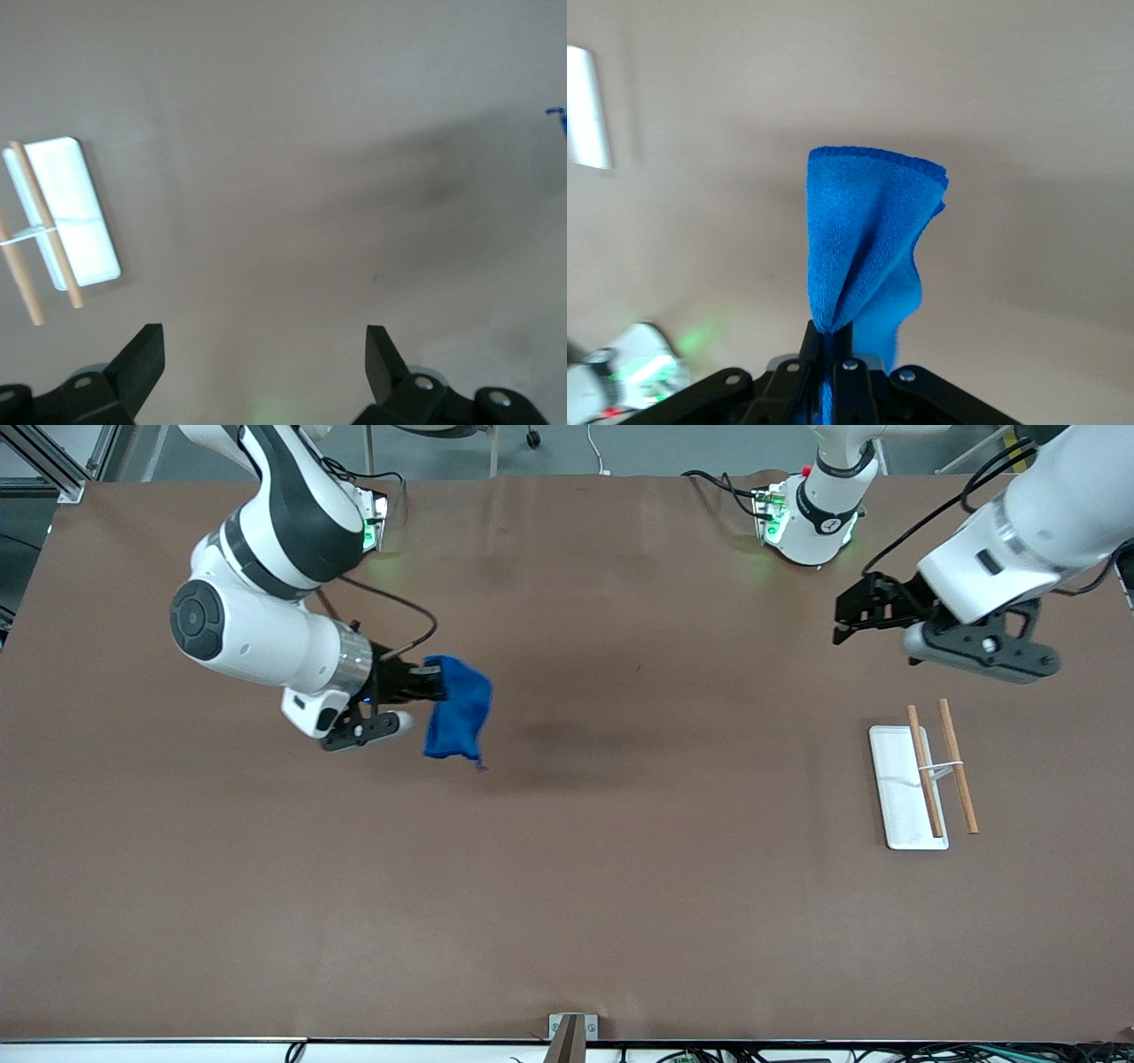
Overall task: Right arm passes towel to left arm to hang
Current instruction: 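Lift the towel with the right gripper while the left gripper approaches, then grasp the hanging towel with the left gripper beside the right gripper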
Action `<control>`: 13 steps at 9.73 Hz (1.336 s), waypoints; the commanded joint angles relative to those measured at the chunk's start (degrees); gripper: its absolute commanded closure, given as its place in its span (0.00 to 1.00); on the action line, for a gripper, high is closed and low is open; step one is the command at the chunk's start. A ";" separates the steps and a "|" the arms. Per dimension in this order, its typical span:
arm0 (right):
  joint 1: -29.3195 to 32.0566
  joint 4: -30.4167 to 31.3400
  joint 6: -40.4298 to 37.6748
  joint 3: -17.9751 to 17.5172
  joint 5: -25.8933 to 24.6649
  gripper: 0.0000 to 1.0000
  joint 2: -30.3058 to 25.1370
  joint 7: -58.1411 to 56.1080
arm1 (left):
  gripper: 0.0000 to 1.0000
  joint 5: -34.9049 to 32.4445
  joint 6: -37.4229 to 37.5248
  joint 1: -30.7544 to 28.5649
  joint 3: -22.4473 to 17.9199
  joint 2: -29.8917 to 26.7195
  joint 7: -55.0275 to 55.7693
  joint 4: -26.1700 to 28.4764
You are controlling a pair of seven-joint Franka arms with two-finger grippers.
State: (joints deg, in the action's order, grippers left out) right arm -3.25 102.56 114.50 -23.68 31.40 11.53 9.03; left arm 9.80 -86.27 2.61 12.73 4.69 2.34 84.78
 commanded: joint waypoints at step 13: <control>-6.06 -3.51 20.06 -11.22 53.33 1.00 2.53 -3.67 | 0.00 64.06 -1.97 -4.10 -0.78 1.82 -23.76 35.86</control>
State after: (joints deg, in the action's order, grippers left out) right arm -8.83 99.82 133.56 -34.54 83.15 13.52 6.21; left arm 69.08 -86.88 0.02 12.06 9.82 -17.66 113.45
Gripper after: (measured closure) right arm 0.930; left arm 0.000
